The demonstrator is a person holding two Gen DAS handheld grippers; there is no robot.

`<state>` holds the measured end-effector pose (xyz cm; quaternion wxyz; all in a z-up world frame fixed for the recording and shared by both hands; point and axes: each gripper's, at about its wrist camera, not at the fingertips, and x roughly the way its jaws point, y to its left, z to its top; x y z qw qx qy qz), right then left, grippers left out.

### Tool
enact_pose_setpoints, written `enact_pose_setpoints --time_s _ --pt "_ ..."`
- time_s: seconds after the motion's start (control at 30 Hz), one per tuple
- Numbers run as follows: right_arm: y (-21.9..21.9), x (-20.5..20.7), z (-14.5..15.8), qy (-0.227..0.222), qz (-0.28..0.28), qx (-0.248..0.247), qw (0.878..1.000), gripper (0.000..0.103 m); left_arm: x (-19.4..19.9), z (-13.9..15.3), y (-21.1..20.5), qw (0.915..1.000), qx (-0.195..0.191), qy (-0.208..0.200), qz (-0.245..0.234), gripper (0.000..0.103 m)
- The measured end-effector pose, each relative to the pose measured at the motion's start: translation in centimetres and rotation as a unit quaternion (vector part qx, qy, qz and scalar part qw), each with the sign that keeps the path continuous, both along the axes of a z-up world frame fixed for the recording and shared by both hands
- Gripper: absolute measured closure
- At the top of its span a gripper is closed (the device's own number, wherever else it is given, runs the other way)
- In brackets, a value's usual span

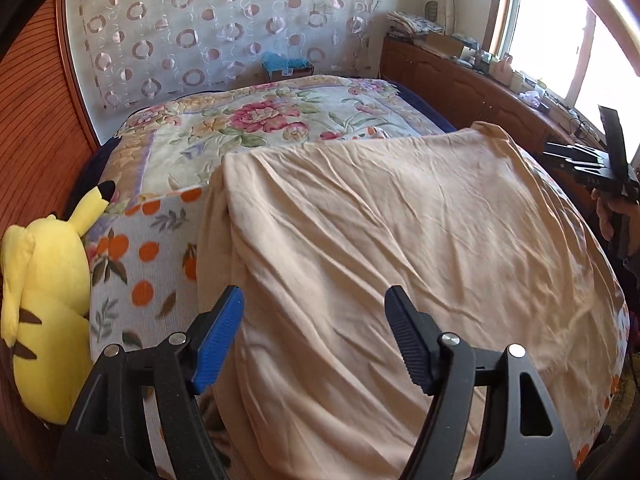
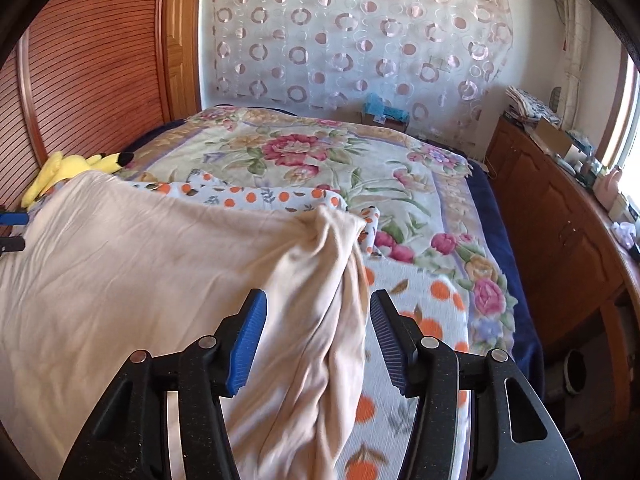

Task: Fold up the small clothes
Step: 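Lay the shirt down folded in half and open both tools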

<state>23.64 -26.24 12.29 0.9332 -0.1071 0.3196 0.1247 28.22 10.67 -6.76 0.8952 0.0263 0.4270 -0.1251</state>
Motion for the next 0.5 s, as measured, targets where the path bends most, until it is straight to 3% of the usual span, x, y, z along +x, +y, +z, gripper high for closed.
enact_pose_setpoints --time_s 0.23,0.5 --pt "-1.6 -6.6 -2.1 0.017 0.016 0.018 1.0 0.045 -3.8 -1.2 -0.9 1.0 0.001 0.008 -0.006 0.029" --pt "-4.0 -9.3 -3.4 0.056 0.008 0.054 0.997 0.045 -5.7 -2.7 -0.9 0.9998 0.018 0.008 0.001 0.029"
